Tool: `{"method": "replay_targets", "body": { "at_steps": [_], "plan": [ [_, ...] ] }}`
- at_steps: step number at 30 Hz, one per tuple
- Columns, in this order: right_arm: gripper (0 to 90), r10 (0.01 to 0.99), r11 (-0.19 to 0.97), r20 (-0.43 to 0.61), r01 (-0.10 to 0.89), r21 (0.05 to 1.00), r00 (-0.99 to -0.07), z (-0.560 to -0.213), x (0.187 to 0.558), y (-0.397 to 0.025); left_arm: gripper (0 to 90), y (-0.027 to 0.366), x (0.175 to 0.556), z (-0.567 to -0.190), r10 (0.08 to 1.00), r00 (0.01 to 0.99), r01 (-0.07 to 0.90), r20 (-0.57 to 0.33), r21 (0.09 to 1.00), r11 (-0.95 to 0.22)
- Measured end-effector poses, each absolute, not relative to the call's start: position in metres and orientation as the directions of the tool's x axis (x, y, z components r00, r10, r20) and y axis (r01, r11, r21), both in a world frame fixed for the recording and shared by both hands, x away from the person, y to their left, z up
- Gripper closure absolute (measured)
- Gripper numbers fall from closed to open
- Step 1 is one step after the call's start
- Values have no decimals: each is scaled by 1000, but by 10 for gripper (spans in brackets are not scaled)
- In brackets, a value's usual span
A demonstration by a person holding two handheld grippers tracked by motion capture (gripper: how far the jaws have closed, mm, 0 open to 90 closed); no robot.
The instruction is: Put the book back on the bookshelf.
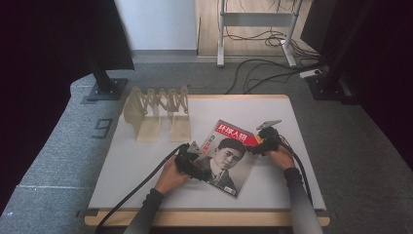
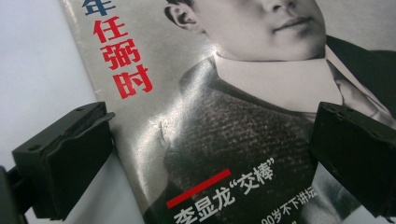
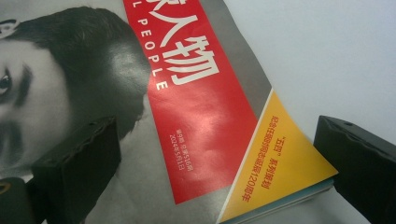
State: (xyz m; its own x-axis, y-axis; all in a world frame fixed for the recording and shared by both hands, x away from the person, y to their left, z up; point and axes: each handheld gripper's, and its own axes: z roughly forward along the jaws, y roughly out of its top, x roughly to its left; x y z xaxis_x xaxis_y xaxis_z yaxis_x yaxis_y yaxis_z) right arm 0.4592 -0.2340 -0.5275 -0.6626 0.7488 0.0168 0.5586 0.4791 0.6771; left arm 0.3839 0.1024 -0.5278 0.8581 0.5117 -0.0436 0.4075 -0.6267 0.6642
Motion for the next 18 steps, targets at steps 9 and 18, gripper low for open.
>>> {"method": "replay_targets", "body": {
  "at_steps": [9,18],
  "plan": [
    [3,734,478,23,540,692,-679,-530,432,-238,0,103,357,-528,483,874,389,-46,662,-640],
    [0,728,473,42,546,691,-684,-531,413,-240,0,102,330,-528,465,884,374,-45,664,-647]
  ]
}}
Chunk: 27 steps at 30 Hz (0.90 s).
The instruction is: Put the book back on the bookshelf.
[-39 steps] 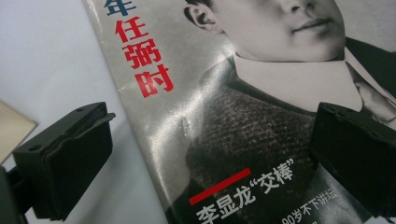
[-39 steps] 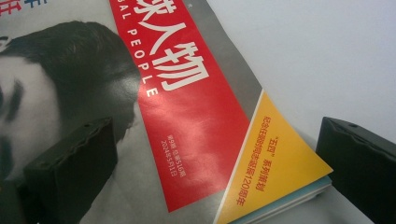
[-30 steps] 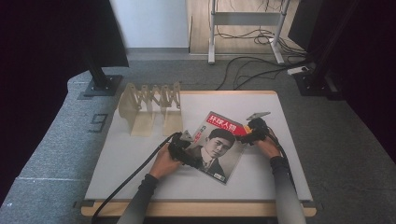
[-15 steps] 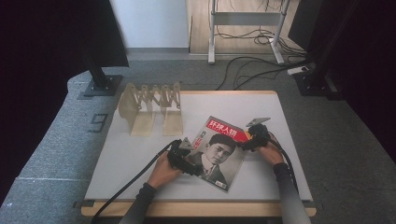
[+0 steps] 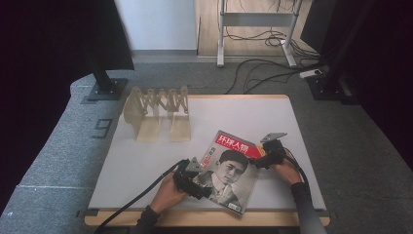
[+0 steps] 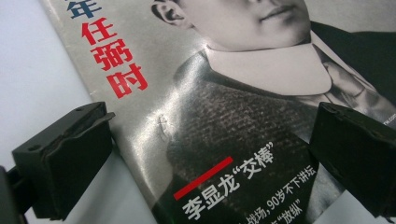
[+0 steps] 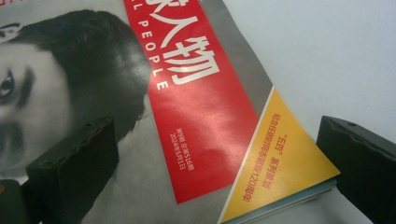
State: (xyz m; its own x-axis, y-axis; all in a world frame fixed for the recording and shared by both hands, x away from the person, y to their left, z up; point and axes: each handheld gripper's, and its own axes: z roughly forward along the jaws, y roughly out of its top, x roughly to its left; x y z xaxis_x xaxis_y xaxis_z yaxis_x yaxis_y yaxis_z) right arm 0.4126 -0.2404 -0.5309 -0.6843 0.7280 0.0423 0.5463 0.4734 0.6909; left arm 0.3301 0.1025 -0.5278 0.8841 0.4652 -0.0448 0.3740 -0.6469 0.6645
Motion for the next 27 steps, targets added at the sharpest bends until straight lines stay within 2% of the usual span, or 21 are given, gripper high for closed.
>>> {"method": "replay_targets", "body": {
  "at_steps": [3,6,11,14,16,20,27],
  "plan": [
    [0,734,473,36,549,689,-678,-530,413,-240,0,104,331,-528,451,891,367,-49,664,-651],
    [54,760,469,8,558,685,-649,-526,409,-240,0,113,330,-525,426,903,356,-52,645,-676],
    [88,773,466,-3,565,680,-634,-523,401,-245,0,134,328,-526,446,893,369,-53,654,-660],
    [88,778,460,-3,566,684,-628,-524,398,-247,0,142,327,-527,449,892,368,-51,659,-656],
    [84,782,453,4,572,684,-624,-524,395,-249,0,145,322,-528,442,897,341,-8,650,-679],
    [78,786,409,59,589,697,-615,-522,389,-257,0,146,321,-528,450,893,346,-7,652,-675],
    [64,804,393,58,603,694,-591,-526,395,-259,0,146,322,-528,448,894,342,-4,651,-677]
  ]
}}
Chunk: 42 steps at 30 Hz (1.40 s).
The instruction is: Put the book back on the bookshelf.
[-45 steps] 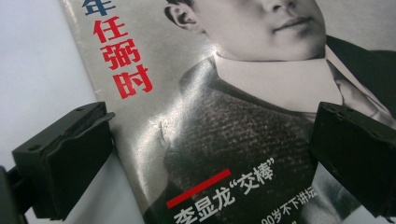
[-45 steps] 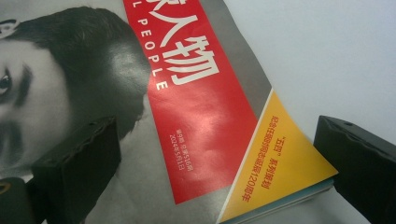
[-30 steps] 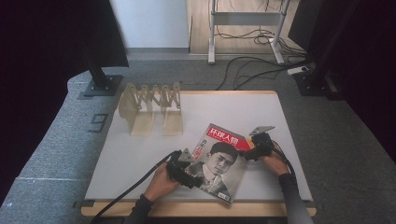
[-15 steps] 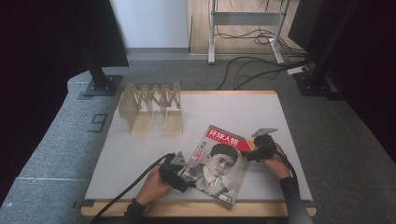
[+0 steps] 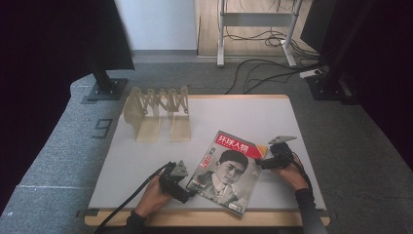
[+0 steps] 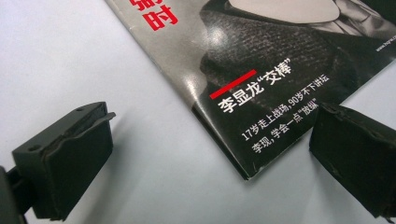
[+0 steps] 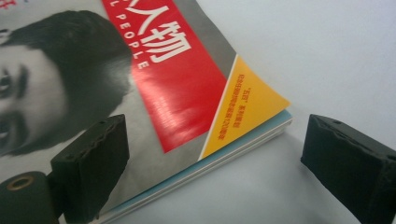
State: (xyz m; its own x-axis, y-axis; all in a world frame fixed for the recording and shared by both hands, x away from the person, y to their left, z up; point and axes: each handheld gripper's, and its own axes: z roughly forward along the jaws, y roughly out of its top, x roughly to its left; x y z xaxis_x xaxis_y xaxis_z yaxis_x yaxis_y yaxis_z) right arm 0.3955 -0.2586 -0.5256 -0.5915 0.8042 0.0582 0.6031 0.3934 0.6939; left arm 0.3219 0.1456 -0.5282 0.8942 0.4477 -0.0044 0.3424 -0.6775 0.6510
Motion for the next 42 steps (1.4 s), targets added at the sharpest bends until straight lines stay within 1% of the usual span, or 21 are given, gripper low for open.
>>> {"method": "replay_targets", "body": {
  "at_steps": [8,11,12,15,22,23,24,25,26,27,28,29,30,31,34,35,36,37,39,40,42],
  "plan": [
    [21,819,389,50,617,684,-572,-529,405,-255,0,146,322,-528,448,894,344,-7,651,-677],
    [51,811,396,53,614,682,-582,-528,403,-252,0,146,322,-528,448,894,345,-8,651,-677],
    [82,806,399,58,613,681,-589,-527,402,-250,0,146,322,-528,448,894,345,-8,651,-677],
    [90,802,403,62,614,679,-595,-526,401,-249,0,146,322,-528,448,894,345,-8,651,-677],
    [163,809,358,115,639,681,-576,-523,404,-254,0,146,322,-528,448,894,344,-6,650,-678],
    [188,813,354,116,642,680,-571,-523,404,-255,0,146,322,-528,448,894,344,-6,650,-677],
    [269,819,351,109,643,681,-563,-522,404,-257,0,146,322,-529,448,894,344,-6,650,-677],
    [269,819,351,109,643,681,-563,-522,404,-257,0,146,322,-529,448,894,344,-6,650,-677],
    [355,831,351,91,642,682,-550,-521,404,-258,0,146,322,-528,448,894,344,-6,649,-678],
    [355,831,351,91,642,682,-550,-521,404,-258,0,146,322,-528,448,894,344,-6,649,-678],
    [425,838,349,78,641,684,-540,-520,404,-259,0,146,322,-528,448,894,344,-6,650,-677],
    [425,838,349,78,641,684,-540,-520,404,-259,0,146,322,-528,448,894,344,-6,649,-678],
    [460,842,350,68,638,686,-535,-519,403,-260,0,146,322,-528,448,894,344,-6,649,-678],
    [525,845,359,43,626,692,-532,-517,402,-260,0,146,322,-528,448,894,344,-6,649,-678],
    [579,847,359,35,619,698,-531,-516,401,-259,0,146,322,-528,448,894,344,-6,649,-678],
    [641,843,350,42,607,714,-536,-513,400,-258,0,146,322,-528,448,894,344,-6,649,-678],
    [641,843,350,42,607,714,-536,-513,400,-258,0,146,322,-528,448,894,344,-6,649,-678],
    [706,832,351,56,604,716,-551,-510,400,-257,0,146,322,-528,448,894,344,-6,649,-678],
    [711,830,358,55,604,712,-556,-509,399,-255,0,146,322,-528,448,894,344,-6,649,-678],
    [739,832,394,8,601,695,-555,-508,400,-251,0,146,322,-528,448,894,344,-6,649,-678],
    [787,831,400,-3,593,699,-556,-506,399,-249,0,146,322,-528,448,894,344,-6,649,-678]
  ]
}}
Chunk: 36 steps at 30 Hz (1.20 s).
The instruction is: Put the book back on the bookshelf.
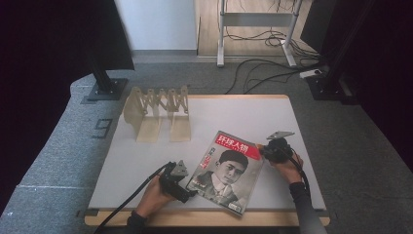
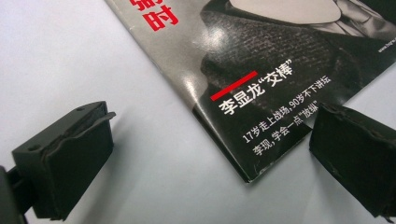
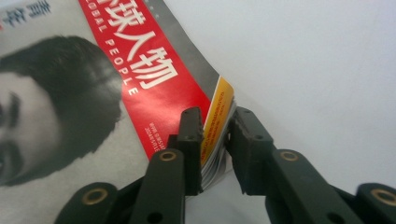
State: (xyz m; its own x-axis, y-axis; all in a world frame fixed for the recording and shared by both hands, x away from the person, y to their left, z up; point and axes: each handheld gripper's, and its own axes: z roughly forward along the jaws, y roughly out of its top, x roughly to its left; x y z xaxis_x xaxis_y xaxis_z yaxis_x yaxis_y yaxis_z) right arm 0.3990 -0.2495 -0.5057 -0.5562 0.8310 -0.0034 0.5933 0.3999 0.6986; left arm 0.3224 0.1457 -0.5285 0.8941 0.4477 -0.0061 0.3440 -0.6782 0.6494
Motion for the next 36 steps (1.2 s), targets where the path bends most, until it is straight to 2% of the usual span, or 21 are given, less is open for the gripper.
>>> {"method": "replay_targets", "body": {
  "at_steps": [6,16,21,36],
  "plan": [
    [834,828,404,-9,585,703,-561,-494,395,-245,0,146,322,-528,448,894,344,-6,649,-678],
    [859,807,396,10,554,733,-590,-470,390,-241,0,146,323,-528,446,895,347,-12,648,-678],
    [862,780,417,-3,516,748,-626,-450,387,-235,2,144,331,-522,430,901,369,-52,614,-698],
    [864,726,446,-48,416,792,-686,-394,382,-217,85,138,355,-506,375,918,370,-128,612,-699]
  ]
}}
